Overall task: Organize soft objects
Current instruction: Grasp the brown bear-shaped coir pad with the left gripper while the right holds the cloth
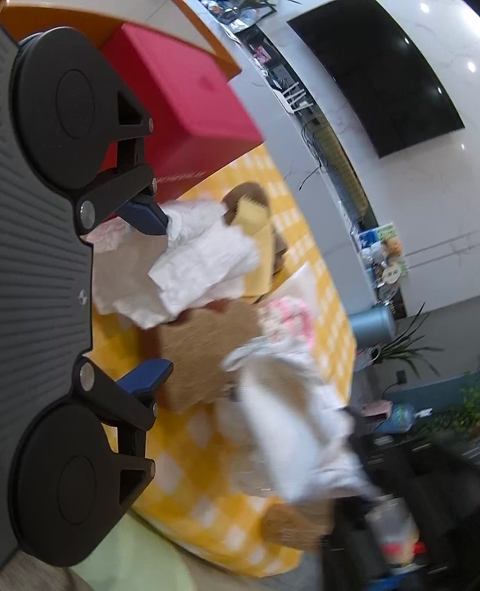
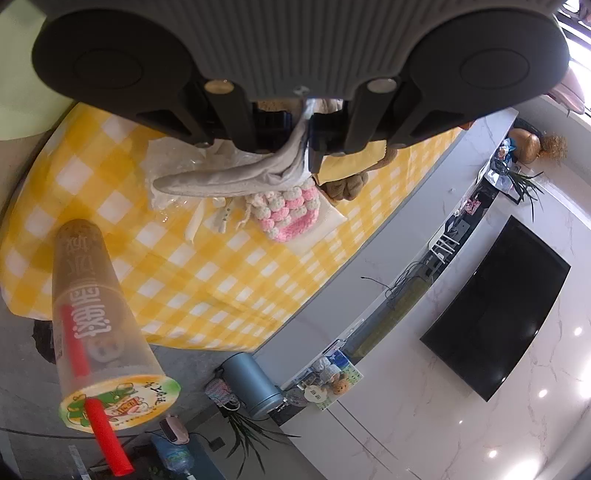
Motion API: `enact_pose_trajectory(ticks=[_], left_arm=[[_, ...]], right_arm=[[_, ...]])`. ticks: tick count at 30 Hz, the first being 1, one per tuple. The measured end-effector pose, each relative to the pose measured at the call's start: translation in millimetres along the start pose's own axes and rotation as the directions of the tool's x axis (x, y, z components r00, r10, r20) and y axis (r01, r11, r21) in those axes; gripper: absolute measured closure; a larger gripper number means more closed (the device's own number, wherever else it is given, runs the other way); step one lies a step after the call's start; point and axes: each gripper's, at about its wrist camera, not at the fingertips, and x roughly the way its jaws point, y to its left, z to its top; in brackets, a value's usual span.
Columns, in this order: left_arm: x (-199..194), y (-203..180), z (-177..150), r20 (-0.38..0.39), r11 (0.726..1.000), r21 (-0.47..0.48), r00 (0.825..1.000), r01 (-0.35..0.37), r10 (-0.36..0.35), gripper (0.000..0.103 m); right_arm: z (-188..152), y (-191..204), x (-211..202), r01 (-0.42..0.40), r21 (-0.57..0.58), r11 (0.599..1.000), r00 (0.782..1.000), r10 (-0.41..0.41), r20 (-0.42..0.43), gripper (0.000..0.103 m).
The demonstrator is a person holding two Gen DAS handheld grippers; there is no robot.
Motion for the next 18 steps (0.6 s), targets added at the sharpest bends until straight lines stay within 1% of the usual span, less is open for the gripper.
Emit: enact_pose_trajectory(ticks=[2,4,7,9,11,12,14,17,18], left_arm=[[-3.3,2.4,10.8,0.026,0.999,-0.017,0.999,0.048,-0.047,0.011],[-0.6,2.5,16.0,0.047,0.994,-0.032,0.993,0.106,-0.105,0.009],[16.5,-3.1,19.2,0.015,0.987,-0.027,0.987,0.161,-0.161,0.009],[31.6,-10.9,16.7,-0.018,0.986,-0.013,0.986,0.164,-0.164,0.009],[46.3,-18.6,14.8,-0.050,0.988,0.001,0.987,0.154,-0.154,0.009],[53.7,-21.3,14.7,-0.067,0.989,-0.001,0.987,0.147,-0.146,0.007],[61.3,-22.2,13.0,-0.079,0.993,-0.025,0.989,0.120,-0.121,0.004],[72.0,-24.3,11.0,-0.106,0.994,-0.053,0.989,0.094,-0.099,0.000],[76.1,-25.9,9.7,-0.116,0.995,-0.054,0.989,0.081,-0.087,0.000]], right_arm=[[0.9,-1.3,-3.1,-0.005,0.001,1.000,1.000,0.005,0.011,0.097],[2.3,-2.8,-6.2,-0.012,0.002,1.000,1.000,0.012,0.023,0.097],[3.4,-6.0,-8.8,-0.047,0.018,0.999,0.999,0.046,0.023,0.097],[3.7,-8.5,-9.4,-0.081,0.038,0.996,0.997,0.080,0.017,0.097],[3.6,-7.0,-10.8,-0.084,0.029,0.996,0.996,0.083,0.020,0.097],[3.2,-5.9,-11.3,-0.081,0.025,0.996,0.996,0.081,0.022,0.097],[3.2,-6.3,-11.4,-0.085,0.029,0.996,0.996,0.084,0.020,0.097],[3.9,-10.1,-8.8,-0.114,0.061,0.992,0.993,0.114,0.002,0.097],[3.8,-10.0,-8.7,-0.115,0.061,0.991,0.993,0.115,0.001,0.097]])
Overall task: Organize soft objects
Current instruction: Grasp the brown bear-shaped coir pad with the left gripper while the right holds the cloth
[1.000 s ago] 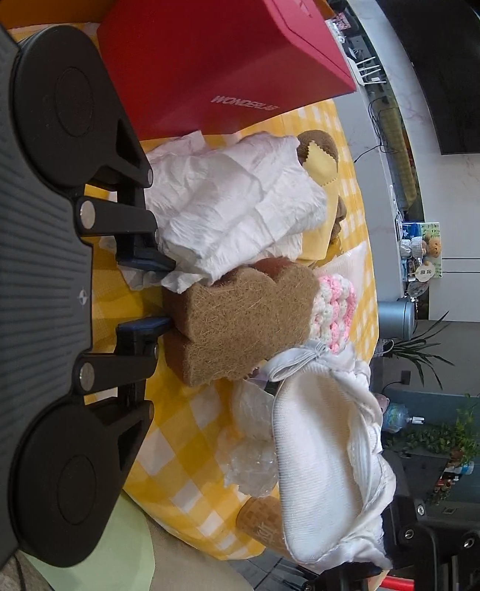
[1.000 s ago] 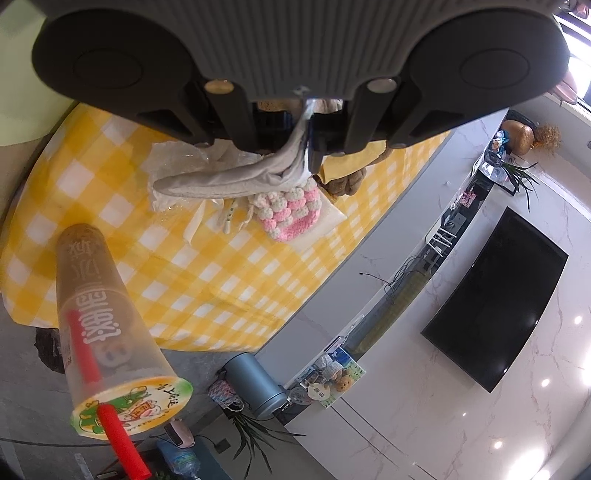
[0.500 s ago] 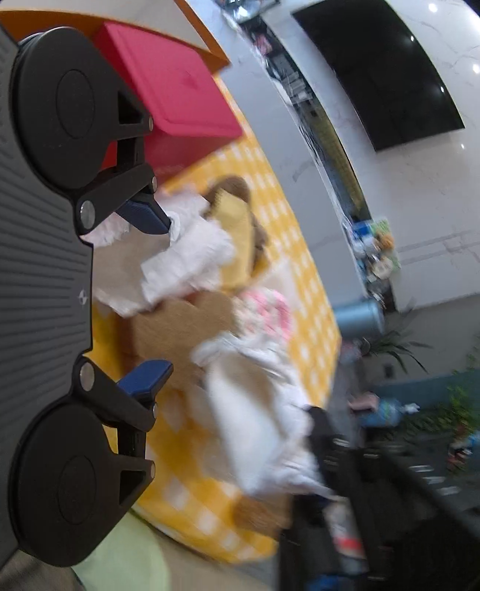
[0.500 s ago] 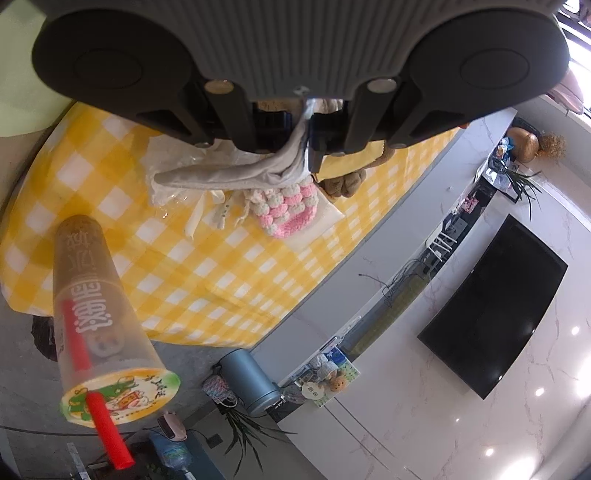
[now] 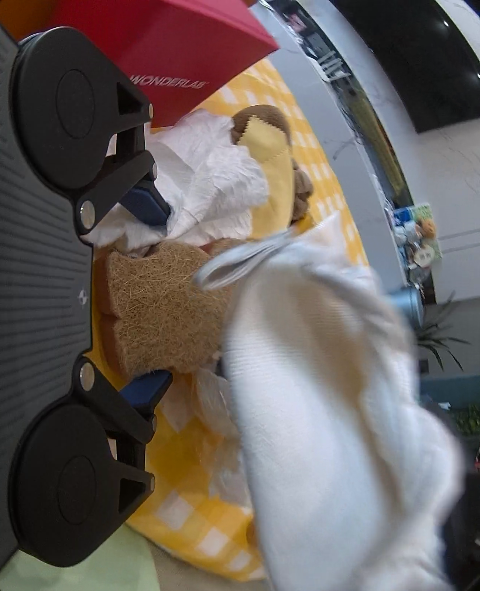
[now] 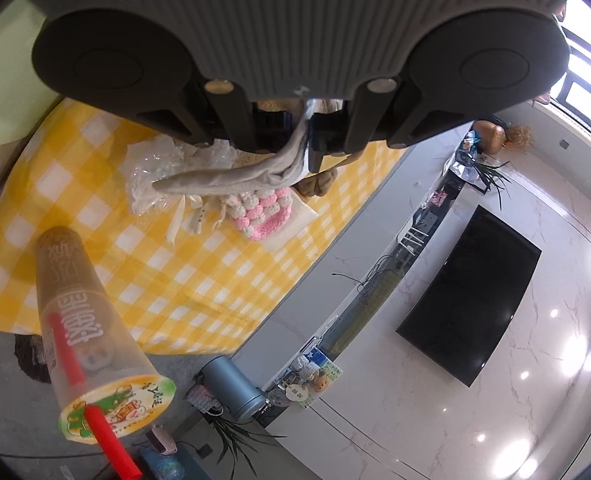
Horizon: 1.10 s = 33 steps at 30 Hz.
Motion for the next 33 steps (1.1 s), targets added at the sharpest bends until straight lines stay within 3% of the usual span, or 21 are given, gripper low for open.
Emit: enact_pose_trajectory(ticks=[4,10,19,25,31,33], left_arm=[[4.1,-5.3,-5.8,0.020,0.999,0.015,0.999,-0.030,0.030,0.000],[-12.3,-4.6,-6.3,0.035,0.999,0.027,0.999,-0.025,0.024,0.017],[-74.2,37.5,10.7,0.160,0.990,-0.135,0.987,0.043,-0.021,0.017],[-103.2,84.7,17.7,0.224,0.937,-0.298,0.967,0.183,-0.117,0.017],[-111.8,112.6,20.0,0.244,0.906,-0.350,0.956,0.240,-0.160,0.017],[-108.9,122.8,20.3,0.249,0.872,-0.376,0.940,0.315,-0.232,0.017]], right_arm=[[-0.5,1.1,0.4,-0.002,-0.006,1.000,1.000,0.002,-0.002,0.097],[1.1,-2.1,0.7,0.022,-0.001,1.000,1.000,-0.022,0.002,0.097],[1.3,-3.9,-2.3,0.013,-0.008,1.000,1.000,-0.013,0.011,0.097],[3.4,-3.0,-9.9,-0.033,0.007,0.999,0.999,0.032,0.031,0.097],[1.2,7.5,-9.4,-0.023,-0.027,0.999,0.999,0.024,0.040,0.097],[0.7,9.6,-8.7,-0.018,-0.035,0.999,0.999,0.020,0.044,0.097]])
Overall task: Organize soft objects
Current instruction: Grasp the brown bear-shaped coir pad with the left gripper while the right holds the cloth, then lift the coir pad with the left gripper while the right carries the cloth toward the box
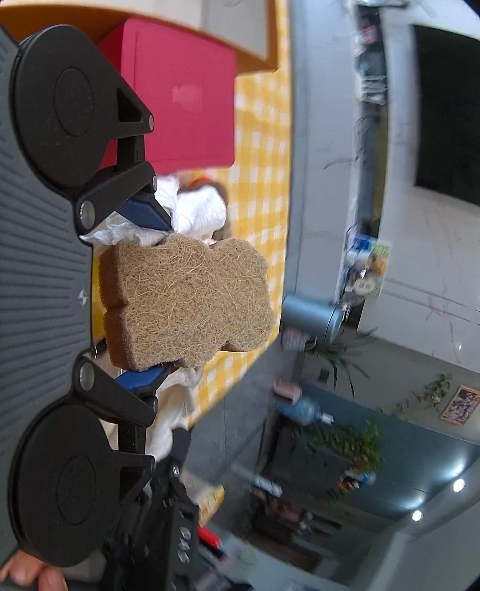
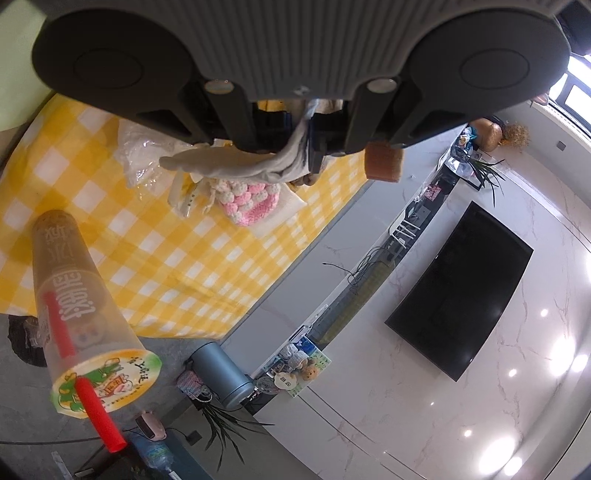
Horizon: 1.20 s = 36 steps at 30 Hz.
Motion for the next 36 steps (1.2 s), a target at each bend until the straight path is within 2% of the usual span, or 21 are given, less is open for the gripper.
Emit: enact_pose_trajectory(ticks=[2,4,6,7,11,16,18,22,24,27,28,30,34,36], left_arm=[[9.3,17.9,3.8,-0.042,0.988,-0.119,0.994,0.096,-0.102,0.016],[23.2,34.2,5.9,-0.077,0.967,-0.217,0.985,0.136,-0.156,0.015],[38.4,44.7,11.1,-0.136,0.959,-0.229,0.970,0.167,-0.202,0.015],[44.0,49.2,11.3,-0.141,0.956,-0.230,0.966,0.181,-0.217,0.015],[50.6,51.7,9.9,-0.108,0.952,-0.219,0.964,0.214,-0.242,0.016],[58.8,38.2,5.2,-0.102,0.966,-0.175,0.972,0.192,-0.212,0.015],[65.5,36.2,3.2,-0.103,0.970,-0.165,0.975,0.177,-0.195,0.010],[79.4,28.1,-4.3,-0.138,0.981,-0.129,0.977,0.145,-0.163,0.008],[86.7,25.8,-8.9,-0.156,0.987,-0.114,0.979,0.111,-0.128,0.009],[96.9,27.0,-14.1,-0.195,0.986,-0.114,0.971,0.121,-0.142,0.007],[96.2,27.1,-16.2,-0.189,0.986,-0.114,0.972,0.119,-0.139,0.007],[89.4,23.4,-19.2,-0.146,0.991,-0.085,0.982,0.107,-0.119,0.016],[76.1,8.4,-19.5,-0.059,0.999,0.020,0.997,0.043,-0.041,0.018],[70.6,0.8,-20.3,-0.027,0.997,0.080,1.000,0.002,0.000,0.018]], right_arm=[[-0.1,1.0,0.4,0.002,-0.004,1.000,1.000,-0.002,0.003,0.097],[-1.4,1.1,-0.4,0.009,-0.008,1.000,1.000,-0.009,0.006,0.097],[-1.6,0.2,-0.7,0.012,-0.006,1.000,1.000,-0.012,0.005,0.097],[-1.7,0.2,-0.6,0.014,-0.006,1.000,1.000,-0.014,0.004,0.097],[-1.3,-2.1,2.7,0.022,-0.010,1.000,1.000,-0.022,-0.009,0.097],[-4.3,0.3,12.1,0.042,-0.054,0.998,0.997,-0.045,-0.056,0.097],[-6.6,0.1,17.3,0.052,-0.065,0.997,0.995,-0.057,-0.079,0.097],[-11.5,3.5,30.5,0.061,-0.108,0.992,0.989,-0.075,-0.127,0.096],[-15.0,4.6,39.0,0.092,-0.132,0.987,0.983,-0.111,-0.147,0.096],[-15.5,-1.7,44.8,0.152,-0.136,0.979,0.972,-0.173,-0.161,0.096],[-15.3,-3.8,44.4,0.168,-0.134,0.977,0.970,-0.188,-0.156,0.096],[-14.4,-4.8,42.7,0.181,-0.144,0.973,0.969,-0.201,-0.145,0.096],[-14.2,-5.4,42.3,0.170,-0.145,0.975,0.970,-0.191,-0.147,0.096],[-14.3,-4.2,41.4,0.165,-0.143,0.976,0.971,-0.186,-0.149,0.096]])
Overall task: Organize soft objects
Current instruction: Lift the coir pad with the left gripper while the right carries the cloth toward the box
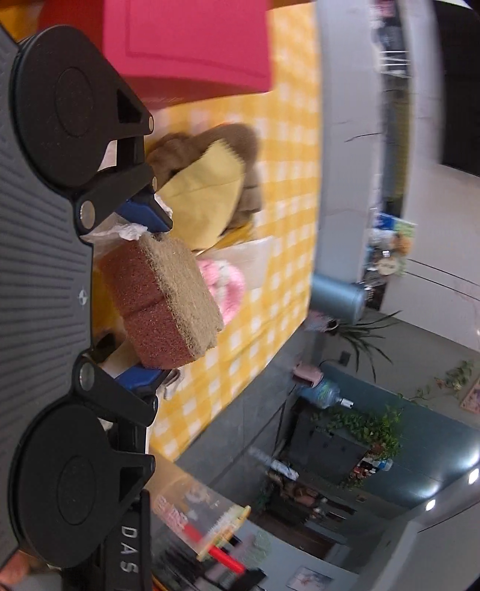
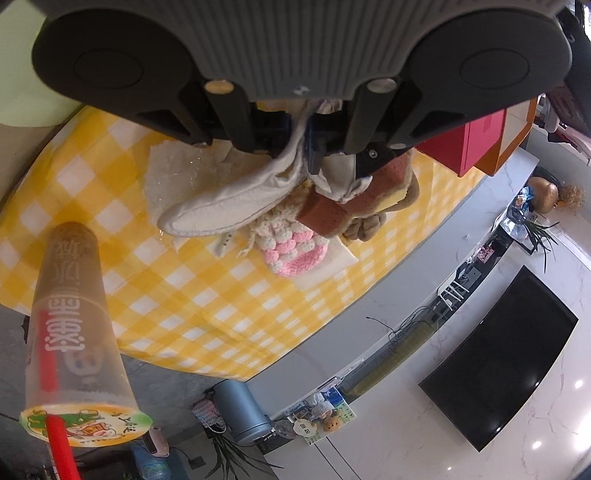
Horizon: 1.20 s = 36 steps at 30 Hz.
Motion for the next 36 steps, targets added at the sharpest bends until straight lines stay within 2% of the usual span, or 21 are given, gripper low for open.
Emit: enact_pose_trajectory(ticks=[4,6,7,10,12,14,15,16,17,18,20,22,25,28,30,33,34,35,36], left_arm=[[1.4,-13.4,-6.7,-0.004,0.984,0.176,0.999,-0.035,0.036,0.013],[3.2,-21.6,-16.8,0.000,0.954,0.290,0.997,-0.072,0.075,0.008],[4.3,-26.5,-23.0,0.011,0.931,0.352,0.995,-0.095,0.098,0.007],[9.7,-41.3,-45.1,0.056,0.843,0.518,0.989,-0.146,0.138,0.006],[13.4,-51.8,-61.3,0.097,0.764,0.616,0.981,-0.193,0.170,0.006],[11.8,-63.0,-77.5,0.193,0.660,0.692,0.956,-0.292,0.221,0.006],[7.8,-67.0,-84.5,0.241,0.622,0.711,0.944,-0.330,0.225,0.006],[1.8,-69.3,-89.3,0.263,0.602,0.724,0.941,-0.339,0.214,0.006],[-6.0,-70.1,-91.9,0.257,0.599,0.735,0.948,-0.318,0.188,0.006],[-14.7,-70.0,-93.0,0.237,0.609,0.741,0.958,-0.284,0.159,0.006],[-33.1,-66.7,-92.4,0.201,0.644,0.731,0.973,-0.224,0.110,0.005],[-51.5,-63.1,-92.5,0.189,0.670,0.719,0.979,-0.188,0.072,0.003],[-68.8,-62.0,-95.1,0.186,0.659,0.736,0.982,-0.152,0.019,0.001],[-64.8,-66.7,-95.3,0.174,0.652,0.742,0.984,-0.157,0.040,0.001],[-55.8,-69.0,-92.1,0.154,0.675,0.721,0.986,-0.156,0.063,0.001],[-35.0,-67.8,-78.6,0.147,0.725,0.664,0.983,-0.183,0.113,0.001],[-30.8,-67.1,-75.9,0.144,0.731,0.655,0.981,-0.192,0.129,0.001],[-25.8,-67.6,-74.0,0.143,0.730,0.654,0.980,-0.198,0.137,0.006],[-21.7,-67.6,-73.2,0.137,0.726,0.658,0.980,-0.198,0.144,0.021]], right_arm=[[0.4,-2.1,-1.7,0.000,0.010,1.000,1.000,0.000,0.003,0.094],[0.3,-3.8,-1.6,0.009,0.014,1.000,1.000,-0.009,0.004,0.094],[0.2,-4.7,-1.6,0.012,0.017,1.000,1.000,-0.012,0.005,0.094],[0.5,-7.9,0.0,0.013,0.031,0.999,1.000,-0.013,0.003,0.094],[0.5,-8.6,0.9,0.006,0.037,0.999,1.000,-0.006,-0.002,0.094],[0.6,-8.0,0.4,0.004,0.034,0.999,1.000,-0.004,-0.002,0.094],[0.7,-8.3,0.1,0.002,0.035,0.999,1.000,-0.002,0.000,0.094],[1.0,-9.0,-0.1,-0.001,0.039,0.999,1.000,0.001,0.000,0.094],[1.3,-10.2,-0.3,-0.005,0.045,0.999,1.000,0.005,0.000,0.093],[1.6,-11.5,-0.6,-0.008,0.053,0.999,1.000,0.008,0.001,0.093],[2.2,-14.4,-1.6,-0.017,0.068,0.998,1.000,0.017,0.003,0.093],[2.7,-17.7,-2.9,-0.025,0.084,0.996,1.000,0.024,0.009,0.093],[3.3,-20.0,-4.0,-0.033,0.097,0.995,0.999,0.032,0.014,0.093],[3.7,-19.9,-3.8,-0.035,0.097,0.995,0.999,0.034,0.013,0.093],[3.6,-19.6,-4.3,-0.036,0.095,0.995,0.999,0.035,0.013,0.092],[3.3,-20.0,-6.4,-0.037,0.097,0.995,0.999,0.035,0.021,0.092],[3.2,-20.5,-7.4,-0.035,0.099,0.994,0.999,0.033,0.025,0.092],[3.5,-21.2,-8.1,-0.035,0.101,0.994,0.999,0.032,0.029,0.092],[4.1,-21.5,-8.4,-0.036,0.101,0.994,0.999,0.033,0.031,0.092]])
